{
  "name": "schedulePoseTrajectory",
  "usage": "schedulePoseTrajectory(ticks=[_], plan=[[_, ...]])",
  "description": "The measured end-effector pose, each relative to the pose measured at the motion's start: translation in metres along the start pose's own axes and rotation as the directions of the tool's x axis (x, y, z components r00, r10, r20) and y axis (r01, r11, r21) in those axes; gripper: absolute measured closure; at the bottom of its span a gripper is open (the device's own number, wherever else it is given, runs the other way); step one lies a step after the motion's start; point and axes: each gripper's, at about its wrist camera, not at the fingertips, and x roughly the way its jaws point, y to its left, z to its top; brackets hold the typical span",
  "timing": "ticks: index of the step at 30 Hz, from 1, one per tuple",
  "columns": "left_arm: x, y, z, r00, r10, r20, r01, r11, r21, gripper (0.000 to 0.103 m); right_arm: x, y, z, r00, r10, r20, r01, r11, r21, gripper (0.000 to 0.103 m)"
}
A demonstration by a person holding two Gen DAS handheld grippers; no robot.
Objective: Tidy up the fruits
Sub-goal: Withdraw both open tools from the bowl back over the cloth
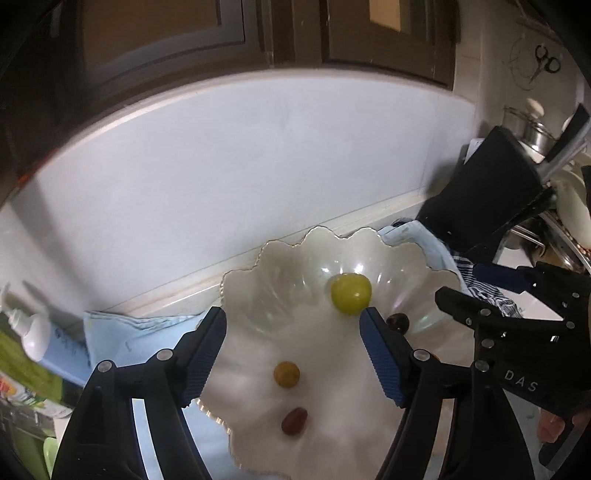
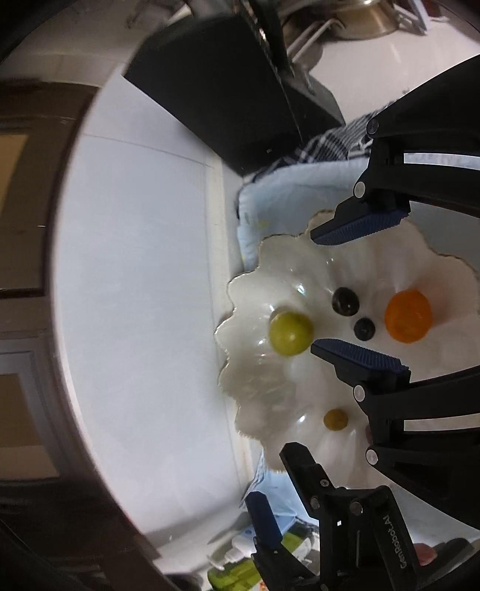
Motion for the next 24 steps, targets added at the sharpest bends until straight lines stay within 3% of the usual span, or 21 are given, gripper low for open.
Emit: schedulePoseTrajectory(ticks=[13, 24], plan=[[-0.095, -0.007, -0.031, 0.989, 0.037, 0.142, -0.04, 0.999, 0.013, 0.023, -0.095, 0.018, -0.028, 0.984, -0.017, 0.177, 0.021, 1.0, -0.022, 0.049], [-0.157, -0.016, -0.066, 0.976, 0.038, 0.213, -0.042, 0.999, 0.015, 0.021, -0.154, 0.031, -0.062, 0.964, -0.032, 0.266, 0.038, 0.999, -0.018, 0.049]])
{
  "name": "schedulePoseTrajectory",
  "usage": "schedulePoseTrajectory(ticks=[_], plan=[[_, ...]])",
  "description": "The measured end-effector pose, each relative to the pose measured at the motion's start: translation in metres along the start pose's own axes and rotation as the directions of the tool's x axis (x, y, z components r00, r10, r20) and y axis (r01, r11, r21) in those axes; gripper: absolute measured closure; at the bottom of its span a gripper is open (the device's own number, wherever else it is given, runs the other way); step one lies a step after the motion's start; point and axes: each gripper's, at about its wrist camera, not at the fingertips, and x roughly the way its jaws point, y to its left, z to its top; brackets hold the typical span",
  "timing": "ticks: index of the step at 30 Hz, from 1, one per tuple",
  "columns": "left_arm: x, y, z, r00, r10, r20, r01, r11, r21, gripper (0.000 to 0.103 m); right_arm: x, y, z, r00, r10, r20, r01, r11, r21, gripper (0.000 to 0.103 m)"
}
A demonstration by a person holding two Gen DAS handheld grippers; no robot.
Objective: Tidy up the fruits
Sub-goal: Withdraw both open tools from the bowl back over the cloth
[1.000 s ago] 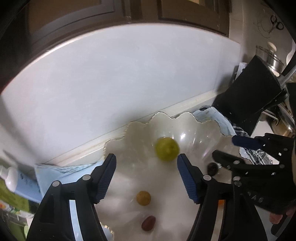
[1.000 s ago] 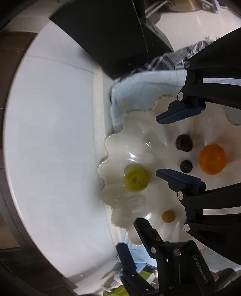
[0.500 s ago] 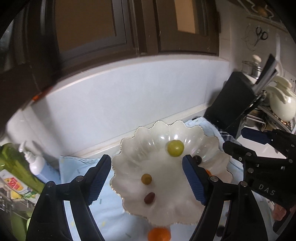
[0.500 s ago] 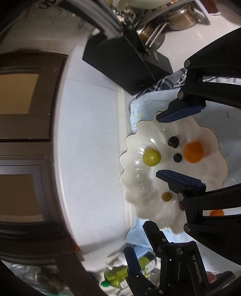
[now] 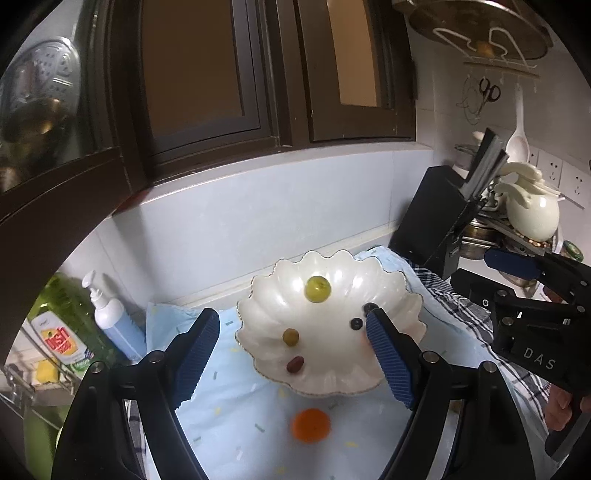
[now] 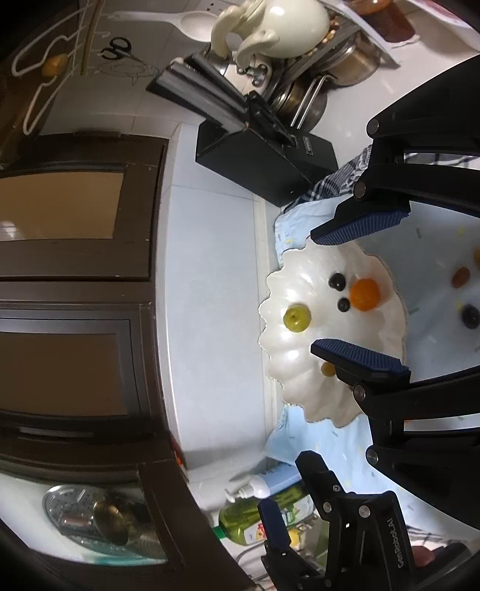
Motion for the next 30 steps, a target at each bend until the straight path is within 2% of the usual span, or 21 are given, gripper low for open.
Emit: schedulePoseTrajectory(ticks=[13, 21, 25, 30], plan=[[-0.046, -0.025, -0.042, 0.999, -0.017, 0.052, 0.019, 0.999, -0.029, 0.021, -0.047, -0.007, -0.043, 0.999, -0.013, 0.032, 0.013, 1.0, -0.003, 0.049], [-0.047, -0.042, -0.067, 0.999, -0.051, 0.009, 0.052, 0.998, -0.048, 0.022, -0.059, -0.014, -0.076, 0.999, -0.029, 0.023, 0.03, 0.999, -0.031, 0.049], [-0.044, -0.054, -0.08, 0.996, -0.086, -0.016, 0.085, 0.995, -0.048, 0.022, -0.058, -0.019, -0.093, 1.0, 0.001, -0.001, -0.001, 1.0, -0.019, 0.049], [-0.036, -0.069, -0.096, 0.995, -0.092, -0.042, 0.091, 0.995, -0.037, 0.026, -0.049, -0.026, -0.114, 0.999, 0.025, -0.047, -0.025, 1.0, 0.0, 0.049]])
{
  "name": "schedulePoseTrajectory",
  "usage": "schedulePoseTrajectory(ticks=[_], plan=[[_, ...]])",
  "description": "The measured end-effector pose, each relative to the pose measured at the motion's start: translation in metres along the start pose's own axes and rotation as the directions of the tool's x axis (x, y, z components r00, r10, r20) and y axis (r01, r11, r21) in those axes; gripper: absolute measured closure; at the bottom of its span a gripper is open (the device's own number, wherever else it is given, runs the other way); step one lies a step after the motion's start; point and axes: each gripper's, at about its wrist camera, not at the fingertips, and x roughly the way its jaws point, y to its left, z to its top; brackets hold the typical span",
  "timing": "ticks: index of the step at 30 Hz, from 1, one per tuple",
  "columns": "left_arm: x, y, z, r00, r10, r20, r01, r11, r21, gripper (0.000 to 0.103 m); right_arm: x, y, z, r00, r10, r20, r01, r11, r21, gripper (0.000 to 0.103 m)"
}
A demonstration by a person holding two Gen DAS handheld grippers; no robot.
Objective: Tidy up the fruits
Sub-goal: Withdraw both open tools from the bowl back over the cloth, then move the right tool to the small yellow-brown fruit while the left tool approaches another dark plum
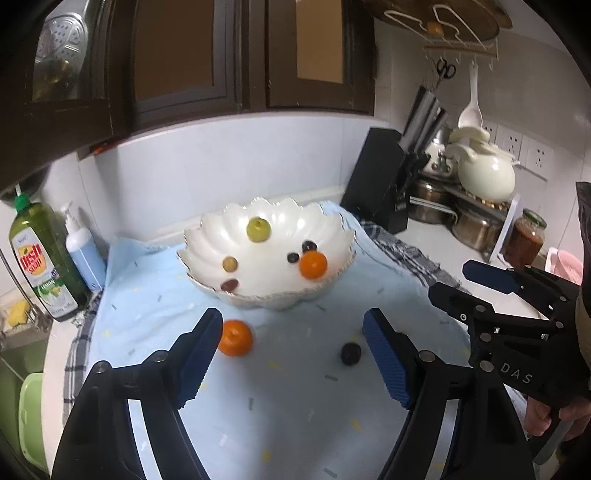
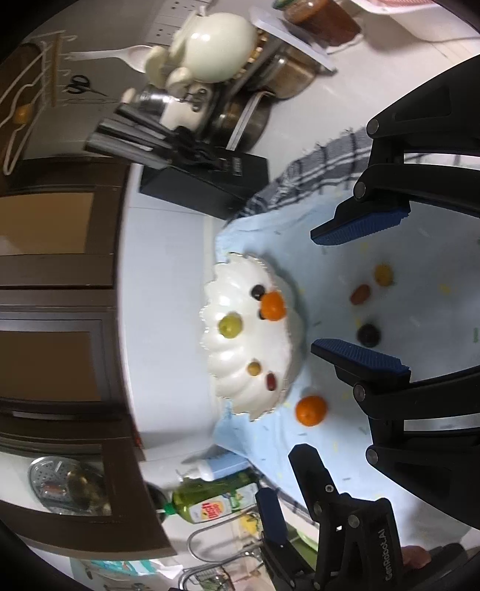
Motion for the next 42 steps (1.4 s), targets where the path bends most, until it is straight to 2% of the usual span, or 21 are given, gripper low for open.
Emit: schedulePoseTrajectory(ticks=[4, 13, 22, 29, 42], plan=[[0.013, -0.007, -0.009, 0.999, -0.035, -0.038, 0.035, 0.999, -0.009, 0.028, 0.01, -0.006, -0.012, 0.999, 0.006, -0.042, -0.005, 1.0, 0.014, 0.049], [0.039, -0.021, -0.026, 0.998, -0.029, -0.055, 0.031, 0.998, 0.048, 0.037, 0.037, -0.018, -0.031, 0.993, 0.005, -0.12, -0.002, 1.0, 0.028, 0.05], [0.059, -0.038, -0.041, 0.995, -0.056, -0.084, 0.064, 0.993, 0.102, 0.047, 0.055, -0.02, -0.041, 0.987, 0.022, -0.156, -0.018, 0.999, 0.026, 0.061], [0.079, -0.046, -0.044, 0.989, -0.081, -0.124, 0.094, 0.99, 0.101, 0.057, 0.068, -0.024, -0.048, 0.982, 0.038, -0.184, -0.032, 0.999, 0.038, 0.066], [0.11, -0.056, -0.046, 0.974, -0.115, -0.193, 0.135, 0.987, 0.092, 0.067, 0.093, -0.03, -0.055, 0.97, 0.081, -0.231, -0.069, 0.996, 0.06, 0.073]])
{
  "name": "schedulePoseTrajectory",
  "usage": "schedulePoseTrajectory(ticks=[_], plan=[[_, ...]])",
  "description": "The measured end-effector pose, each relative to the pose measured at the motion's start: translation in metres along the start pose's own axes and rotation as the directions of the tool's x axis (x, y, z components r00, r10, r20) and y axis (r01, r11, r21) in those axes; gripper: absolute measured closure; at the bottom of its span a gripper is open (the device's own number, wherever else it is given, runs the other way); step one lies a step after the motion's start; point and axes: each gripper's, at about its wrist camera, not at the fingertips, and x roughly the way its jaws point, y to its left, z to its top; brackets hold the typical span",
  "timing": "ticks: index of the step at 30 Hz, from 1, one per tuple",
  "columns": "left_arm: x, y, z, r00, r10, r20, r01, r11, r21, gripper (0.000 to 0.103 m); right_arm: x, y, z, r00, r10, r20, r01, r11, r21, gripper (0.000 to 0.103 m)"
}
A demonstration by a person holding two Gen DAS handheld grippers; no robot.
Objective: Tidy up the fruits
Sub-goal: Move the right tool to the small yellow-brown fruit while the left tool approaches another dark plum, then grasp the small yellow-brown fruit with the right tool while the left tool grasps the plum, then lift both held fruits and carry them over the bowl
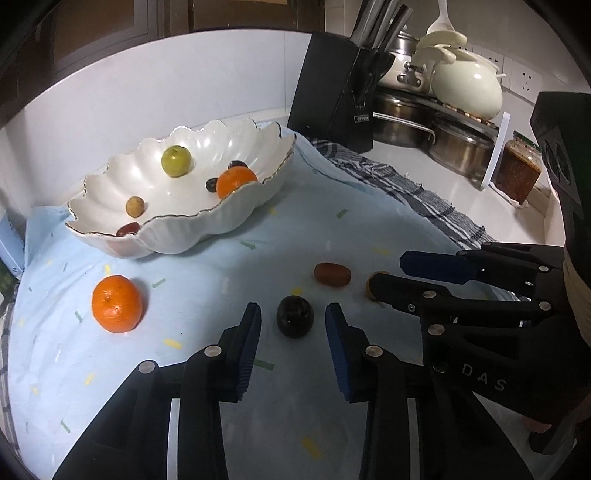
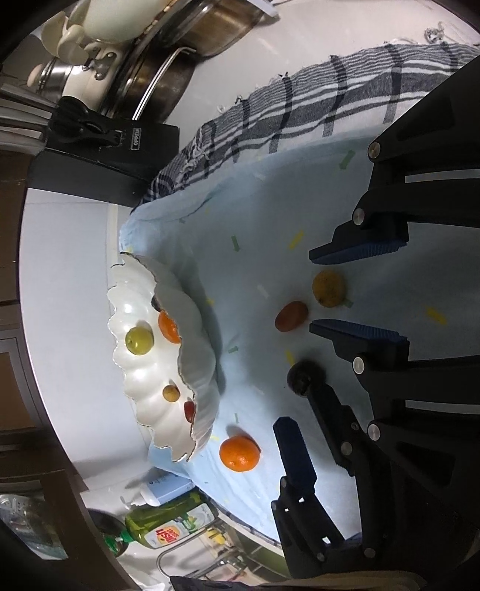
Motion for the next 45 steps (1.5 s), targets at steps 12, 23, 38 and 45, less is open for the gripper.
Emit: schedulePoseTrajectory(ticks=[12, 23, 38, 45], plan=[[0.019, -0.003, 0.003, 0.999, -0.015, -0.048, 0.015, 1.0, 0.002, 0.073, 0.015, -0.006, -0.002, 0.999, 0.025, -0.038, -0.025, 1.0, 0.018, 0.078], [0.021, -0.001, 0.0, 0.999, -0.015, -0.033, 0.015, 1.0, 0.012, 0.079, 0.014, -0.004, -0.001, 0.999, 0.026, -0.031, -0.026, 1.0, 0.006, 0.078], [0.003, 0.003, 0.003, 0.999, -0.039, 0.012, 0.039, 0.999, -0.015, 0.079, 0.002, 0.001, -0.001, 1.0, 0.023, -0.006, -0.023, 1.0, 0.012, 0.079], [-0.025, 0.012, 0.008, 0.997, -0.028, 0.069, 0.03, 0.999, -0.034, 0.079, -0.016, 0.01, 0.005, 0.999, 0.024, 0.034, -0.025, 1.0, 0.003, 0.079]])
